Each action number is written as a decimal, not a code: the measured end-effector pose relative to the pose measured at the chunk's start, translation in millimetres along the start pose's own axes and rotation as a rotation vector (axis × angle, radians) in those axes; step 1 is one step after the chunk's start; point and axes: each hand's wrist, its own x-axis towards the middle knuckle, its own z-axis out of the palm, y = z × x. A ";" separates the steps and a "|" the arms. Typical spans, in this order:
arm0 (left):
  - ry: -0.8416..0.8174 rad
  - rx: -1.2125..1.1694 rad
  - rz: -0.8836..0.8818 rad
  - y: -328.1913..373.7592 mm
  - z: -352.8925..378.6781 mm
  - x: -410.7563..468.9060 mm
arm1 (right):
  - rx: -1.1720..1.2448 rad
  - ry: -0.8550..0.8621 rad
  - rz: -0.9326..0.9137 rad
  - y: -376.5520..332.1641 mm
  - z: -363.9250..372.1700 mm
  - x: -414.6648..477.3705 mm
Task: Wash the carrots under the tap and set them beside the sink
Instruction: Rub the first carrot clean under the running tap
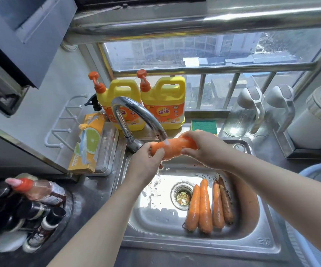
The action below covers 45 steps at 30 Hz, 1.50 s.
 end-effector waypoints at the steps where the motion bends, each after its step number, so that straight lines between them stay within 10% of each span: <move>1: 0.005 0.005 0.000 -0.7 0.3 -0.9 | 0.003 -0.004 -0.002 -0.1 0.9 -0.1; 23: 0.085 -0.557 -0.186 3.7 27.0 -1.1 | -0.025 0.014 -0.025 -5.6 2.7 -9.6; 38: -0.091 -0.362 -0.091 -6.9 28.6 -8.3 | 0.135 0.003 0.030 8.3 7.7 -19.6; 45: 0.080 -0.259 -0.074 -3.1 35.8 -9.1 | 0.073 0.070 -0.022 0.2 11.7 -24.2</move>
